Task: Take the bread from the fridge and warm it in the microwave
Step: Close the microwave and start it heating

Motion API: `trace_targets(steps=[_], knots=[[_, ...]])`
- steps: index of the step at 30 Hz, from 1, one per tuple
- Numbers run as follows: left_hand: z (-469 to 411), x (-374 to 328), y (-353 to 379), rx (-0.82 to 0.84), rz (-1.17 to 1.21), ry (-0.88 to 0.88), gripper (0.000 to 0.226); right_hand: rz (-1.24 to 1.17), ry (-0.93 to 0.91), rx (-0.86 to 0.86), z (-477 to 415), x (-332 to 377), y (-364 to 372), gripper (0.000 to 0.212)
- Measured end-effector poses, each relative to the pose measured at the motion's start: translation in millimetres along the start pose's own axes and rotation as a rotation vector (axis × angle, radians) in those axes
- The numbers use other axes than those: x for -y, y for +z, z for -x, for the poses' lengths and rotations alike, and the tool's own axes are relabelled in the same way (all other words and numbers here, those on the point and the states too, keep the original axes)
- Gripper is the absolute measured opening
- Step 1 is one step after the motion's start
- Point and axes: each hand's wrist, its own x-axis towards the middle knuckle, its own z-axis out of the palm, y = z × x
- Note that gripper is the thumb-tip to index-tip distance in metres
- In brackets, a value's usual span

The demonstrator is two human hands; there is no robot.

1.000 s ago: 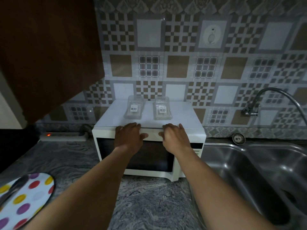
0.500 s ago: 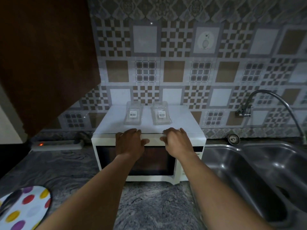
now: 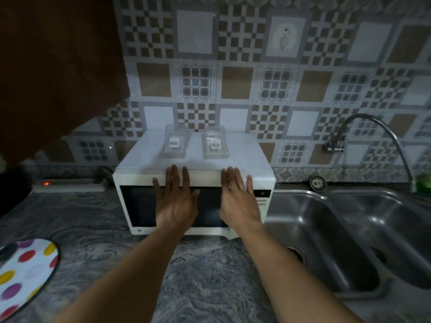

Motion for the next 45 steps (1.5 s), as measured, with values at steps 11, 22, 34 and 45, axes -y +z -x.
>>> trace_targets(steps=[11, 22, 34, 45], knots=[[114, -53, 114, 0.235, 0.203, 0.026, 0.068, -0.327, 0.3, -0.125, 65, -52, 50, 0.088], [148, -62, 175, 0.452, 0.104, -0.035, 0.066, -0.736, 0.599, -0.229, 63, -78, 105, 0.071], [149, -61, 181, 0.4, 0.115, -0.048, 0.065, -0.676, 0.604, -0.328, 50, -88, 122, 0.039], [148, -62, 180, 0.379, 0.11, -0.049, 0.066, -0.713, 0.553, -0.221, 57, -95, 127, 0.075]])
